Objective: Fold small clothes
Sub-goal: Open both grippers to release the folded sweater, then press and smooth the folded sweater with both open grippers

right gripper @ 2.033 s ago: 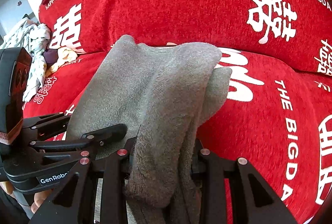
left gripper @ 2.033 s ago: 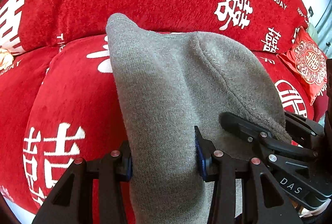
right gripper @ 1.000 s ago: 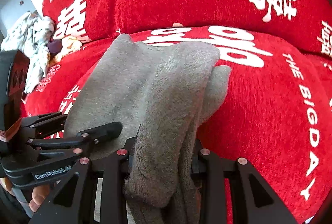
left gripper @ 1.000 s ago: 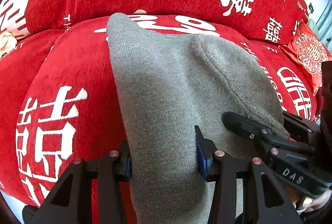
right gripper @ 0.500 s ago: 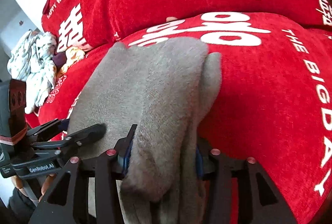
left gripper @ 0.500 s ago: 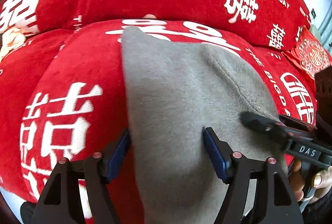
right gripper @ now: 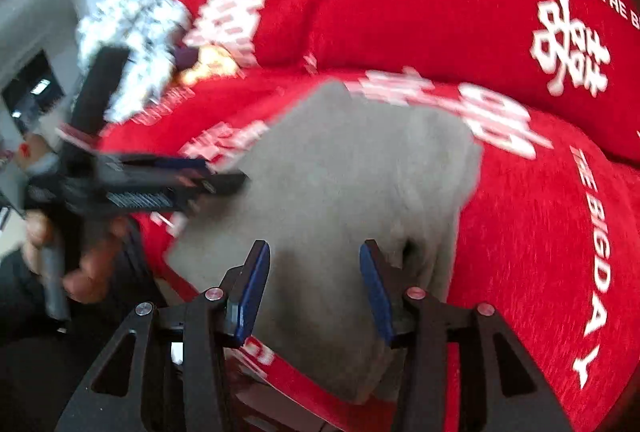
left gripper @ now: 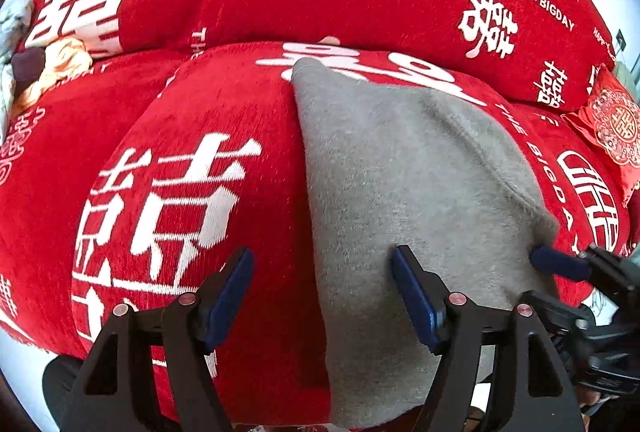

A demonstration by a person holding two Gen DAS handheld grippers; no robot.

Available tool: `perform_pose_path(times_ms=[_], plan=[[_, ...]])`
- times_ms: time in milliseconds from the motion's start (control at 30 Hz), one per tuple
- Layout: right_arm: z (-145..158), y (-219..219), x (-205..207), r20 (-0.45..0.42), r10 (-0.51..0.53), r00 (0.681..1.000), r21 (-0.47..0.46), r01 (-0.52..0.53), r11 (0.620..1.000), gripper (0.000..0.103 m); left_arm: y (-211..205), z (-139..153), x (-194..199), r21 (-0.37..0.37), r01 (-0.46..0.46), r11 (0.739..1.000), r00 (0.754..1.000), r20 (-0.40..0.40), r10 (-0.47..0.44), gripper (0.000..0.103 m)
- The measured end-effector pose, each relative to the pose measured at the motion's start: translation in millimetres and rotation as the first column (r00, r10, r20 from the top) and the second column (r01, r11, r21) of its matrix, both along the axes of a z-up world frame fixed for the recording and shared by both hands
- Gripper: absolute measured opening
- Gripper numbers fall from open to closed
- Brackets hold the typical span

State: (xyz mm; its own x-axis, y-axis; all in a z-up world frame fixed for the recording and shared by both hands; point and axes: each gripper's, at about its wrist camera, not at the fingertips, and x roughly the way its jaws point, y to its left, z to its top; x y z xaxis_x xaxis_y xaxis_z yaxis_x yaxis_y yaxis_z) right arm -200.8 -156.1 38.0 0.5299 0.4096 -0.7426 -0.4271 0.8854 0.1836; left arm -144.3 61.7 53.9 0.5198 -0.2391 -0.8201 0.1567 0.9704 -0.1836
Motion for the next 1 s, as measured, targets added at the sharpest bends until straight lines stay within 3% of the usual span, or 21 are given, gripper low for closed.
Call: perform_pose_path(times_ms=[67,167,300,467,600,700,867,1000], plan=[[-8,-10,-2,0.012,-0.008,1.000,0.035,0.008,0.999,0.050,1,-7,1,0.027,-0.013,1.000,1.000,0.005,0.013,0.087],[-7,-12,-3,0.007,-0.005,1.000,0.050,0.005,0.999,0.050,3,-11,4,0.019,-0.013,1.000,1.000,-0.007,0.013,0.088],[10,-17,10,0.005,0.014,1.000,0.090,-0.014,0.996,0.051,-2,7,17,0.041,-0.004,0.999,1.000,0.000,0.004,0.087],[20,-13,69,0.010,0.008,1.000,0.044,-0.009,0.999,0.060,-25,7,61,0.093,0.021,0.995,0.999,-0.036,-0.017,0.087],[1,-21,116,-0.084,-0.029,0.996,0.062,0.034,0.997,0.059,-39,-4,88,0.117,0.032,0.993,0.995,-0.096,-0.020,0.087],[-9,-23,130,-0.098,-0.040,0.994,0.052,0.045,0.998,0.059,-49,-11,96,0.136,0.049,0.989,0.994,-0.102,-0.035,0.087],[7,-19,113,-0.063,-0.065,0.996,0.006,0.066,0.998,0.060,-48,-1,91,0.146,0.020,0.989,0.994,-0.110,-0.004,0.087],[29,-4,45,0.068,0.056,0.996,-0.006,-0.056,0.998,0.060,-42,11,59,0.134,0.020,0.991,0.998,-0.067,-0.012,0.087]])
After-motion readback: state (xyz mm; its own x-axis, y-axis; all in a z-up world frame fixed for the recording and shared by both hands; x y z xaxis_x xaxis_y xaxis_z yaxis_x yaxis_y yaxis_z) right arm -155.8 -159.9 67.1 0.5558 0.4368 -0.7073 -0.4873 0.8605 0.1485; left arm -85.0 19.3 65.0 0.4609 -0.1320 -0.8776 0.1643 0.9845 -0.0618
